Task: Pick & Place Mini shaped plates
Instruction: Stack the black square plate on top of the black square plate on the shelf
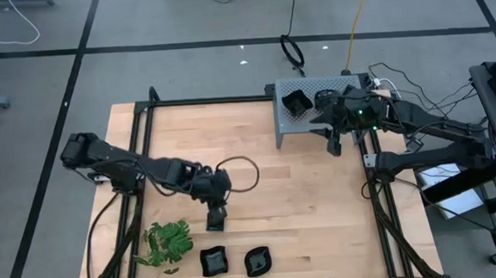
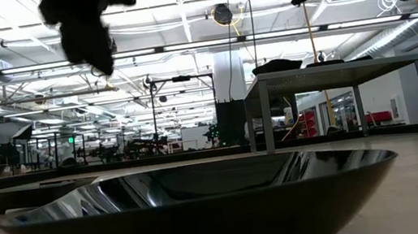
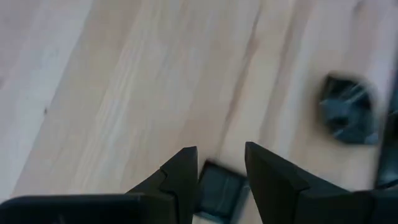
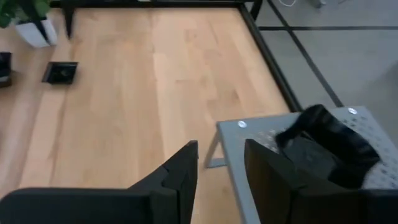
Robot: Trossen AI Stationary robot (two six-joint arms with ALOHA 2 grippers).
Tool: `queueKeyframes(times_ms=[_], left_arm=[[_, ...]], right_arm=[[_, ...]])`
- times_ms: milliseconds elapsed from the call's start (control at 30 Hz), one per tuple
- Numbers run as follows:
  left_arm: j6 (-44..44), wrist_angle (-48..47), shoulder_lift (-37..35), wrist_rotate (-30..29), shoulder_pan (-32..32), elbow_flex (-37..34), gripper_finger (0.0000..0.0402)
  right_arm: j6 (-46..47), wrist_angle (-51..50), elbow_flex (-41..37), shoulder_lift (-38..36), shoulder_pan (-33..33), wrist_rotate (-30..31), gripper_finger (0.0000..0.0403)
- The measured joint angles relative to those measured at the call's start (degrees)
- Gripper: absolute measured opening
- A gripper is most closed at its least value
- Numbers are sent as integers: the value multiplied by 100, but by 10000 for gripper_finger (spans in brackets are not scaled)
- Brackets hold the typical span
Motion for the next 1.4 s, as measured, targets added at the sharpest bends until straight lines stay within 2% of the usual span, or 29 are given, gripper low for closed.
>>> queueKeyframes(times_ms=[333, 567, 767, 967, 1233, 1400], left_arm=[[724, 950, -1, -21, -360, -1596, 136], [807, 1833, -2, -41, -476, -2219, 136], [759, 2386, -2, -145, -543, -2585, 136], [755, 2506, -2, -175, -568, -2803, 136], [757, 2526, -4, -93, -571, -2941, 136], [737, 3086, -4, -89, -568, -2943, 136]], right_arm=[[160, 339, 0, 291, 630, 42, 118], [154, 343, -2, 458, 933, 611, 118], [149, 346, -2, 575, 975, 606, 118], [143, 389, -7, 598, 973, 606, 118], [121, 431, -7, 598, 973, 606, 118], [121, 431, -7, 598, 973, 606, 118]])
